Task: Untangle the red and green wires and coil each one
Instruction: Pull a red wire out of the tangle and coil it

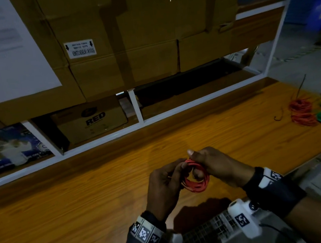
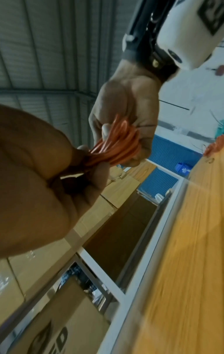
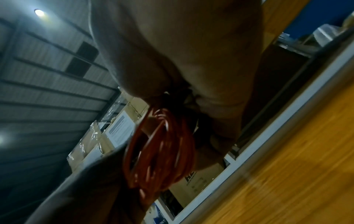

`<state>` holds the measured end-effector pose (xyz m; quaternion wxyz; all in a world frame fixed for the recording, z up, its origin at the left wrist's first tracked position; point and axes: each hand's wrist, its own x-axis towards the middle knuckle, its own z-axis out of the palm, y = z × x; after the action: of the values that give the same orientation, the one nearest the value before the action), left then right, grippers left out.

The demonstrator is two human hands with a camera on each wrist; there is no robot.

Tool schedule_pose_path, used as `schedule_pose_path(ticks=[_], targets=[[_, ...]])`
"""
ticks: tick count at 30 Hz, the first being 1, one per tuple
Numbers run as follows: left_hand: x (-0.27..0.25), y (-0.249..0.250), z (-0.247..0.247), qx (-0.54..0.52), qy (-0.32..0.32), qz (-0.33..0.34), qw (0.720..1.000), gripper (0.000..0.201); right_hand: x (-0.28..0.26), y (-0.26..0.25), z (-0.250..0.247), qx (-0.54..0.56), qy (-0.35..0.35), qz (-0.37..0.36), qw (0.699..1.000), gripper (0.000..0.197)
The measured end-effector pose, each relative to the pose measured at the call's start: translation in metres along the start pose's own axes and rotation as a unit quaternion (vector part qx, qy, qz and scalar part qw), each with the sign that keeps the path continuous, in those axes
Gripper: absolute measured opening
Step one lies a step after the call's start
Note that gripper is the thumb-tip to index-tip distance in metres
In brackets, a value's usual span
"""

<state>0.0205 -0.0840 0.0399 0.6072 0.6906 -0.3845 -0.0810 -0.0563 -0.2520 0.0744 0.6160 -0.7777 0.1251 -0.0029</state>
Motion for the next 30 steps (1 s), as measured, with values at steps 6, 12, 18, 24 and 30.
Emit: schedule_pose_path(ticks=[6, 12, 18, 24, 30], targets=[[0.003, -0.007, 0.005, 0.024, 0.056, -0.001, 0.998, 0.022, -0.018, 0.008, -0.006, -0.045, 0.013, -0.066, 0.997, 0.042], [0.011, -0.006, 0.039, -0.003, 0.019, -0.038, 0.999, 0.021, -0.031, 0.035, -0.032, -0.066, 0.069, -0.079, 0.992, 0.025], [0.036, 0.004, 0.083, -0.079, -0.095, -0.158, 0.98, 0.023, -0.052, 0.067, -0.084, -0.071, 0.131, -0.061, 0.987, 0.026], [0.085, 0.013, 0.144, -0.155, -0.156, -0.299, 0.928, 0.043, -0.073, 0.08, -0.15, -0.097, 0.151, -0.064, 0.982, 0.029], [0.108, 0.024, 0.188, -0.165, -0.243, -0.293, 0.91, 0.045, -0.074, 0.096, -0.197, -0.095, 0.179, -0.042, 0.978, 0.028]])
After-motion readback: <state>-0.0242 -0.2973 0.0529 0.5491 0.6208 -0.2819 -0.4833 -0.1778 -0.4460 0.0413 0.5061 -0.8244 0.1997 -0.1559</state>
